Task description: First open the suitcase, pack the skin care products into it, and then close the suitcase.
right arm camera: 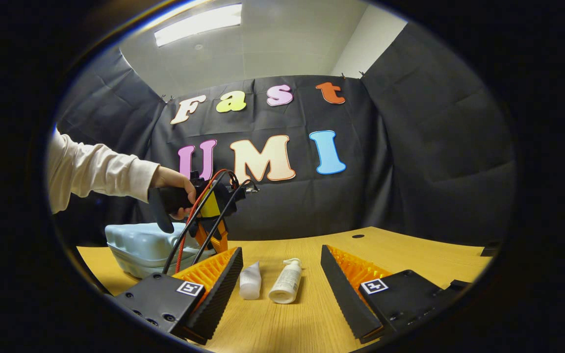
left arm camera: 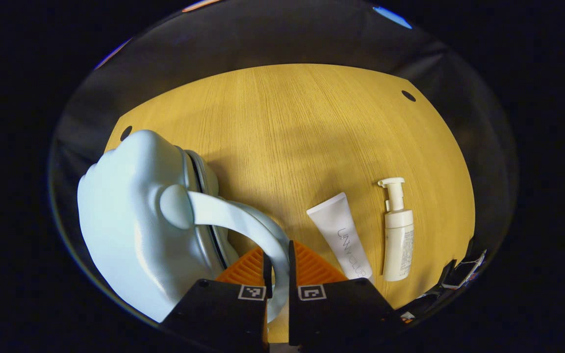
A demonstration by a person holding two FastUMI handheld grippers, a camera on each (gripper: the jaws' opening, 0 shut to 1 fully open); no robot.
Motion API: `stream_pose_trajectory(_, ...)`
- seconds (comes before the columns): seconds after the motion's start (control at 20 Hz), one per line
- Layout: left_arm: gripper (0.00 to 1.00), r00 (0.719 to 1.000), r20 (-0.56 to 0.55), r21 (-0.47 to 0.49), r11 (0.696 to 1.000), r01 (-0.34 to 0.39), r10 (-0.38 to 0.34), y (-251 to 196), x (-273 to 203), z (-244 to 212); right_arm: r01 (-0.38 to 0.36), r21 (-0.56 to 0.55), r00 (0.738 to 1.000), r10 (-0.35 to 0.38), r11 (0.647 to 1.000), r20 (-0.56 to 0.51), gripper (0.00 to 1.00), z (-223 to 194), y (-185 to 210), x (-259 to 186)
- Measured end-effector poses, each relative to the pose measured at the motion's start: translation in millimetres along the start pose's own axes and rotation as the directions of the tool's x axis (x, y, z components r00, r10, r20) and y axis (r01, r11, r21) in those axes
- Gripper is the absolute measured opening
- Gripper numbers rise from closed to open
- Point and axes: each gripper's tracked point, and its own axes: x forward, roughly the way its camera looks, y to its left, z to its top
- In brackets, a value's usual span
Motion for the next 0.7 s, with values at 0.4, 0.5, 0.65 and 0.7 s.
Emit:
stream_pose_trajectory(0.4, 0.07, 0.995, 0.067, -0.029, 0.996, 0.082, -0.08, 3, -51, 8, -0.006, -0.003, 1.0, 0.006, 1.0, 0.028, 1.0, 10, 4, -2)
stream_pose_trajectory(0.5, 0.06, 0.988, 0.108, -0.051, 0.992, 0.119, -0.113, 7, -72, 14, -0.01, -0.005, 0.999, 0.01, 1.0, 0.033, 1.0, 11, 6, -2)
stream_pose_trajectory(0.65, 0.06, 0.968, 0.194, -0.107, 0.977, 0.183, -0.16, 25, -116, 27, -0.015, -0.018, 0.999, 0.016, 1.0, 0.036, 1.0, 12, 10, -3)
stream_pose_trajectory(0.7, 0.05, 0.96, 0.222, -0.125, 0.971, 0.202, -0.172, 31, -126, 30, -0.017, -0.021, 0.999, 0.018, 1.0, 0.036, 1.0, 12, 12, -2)
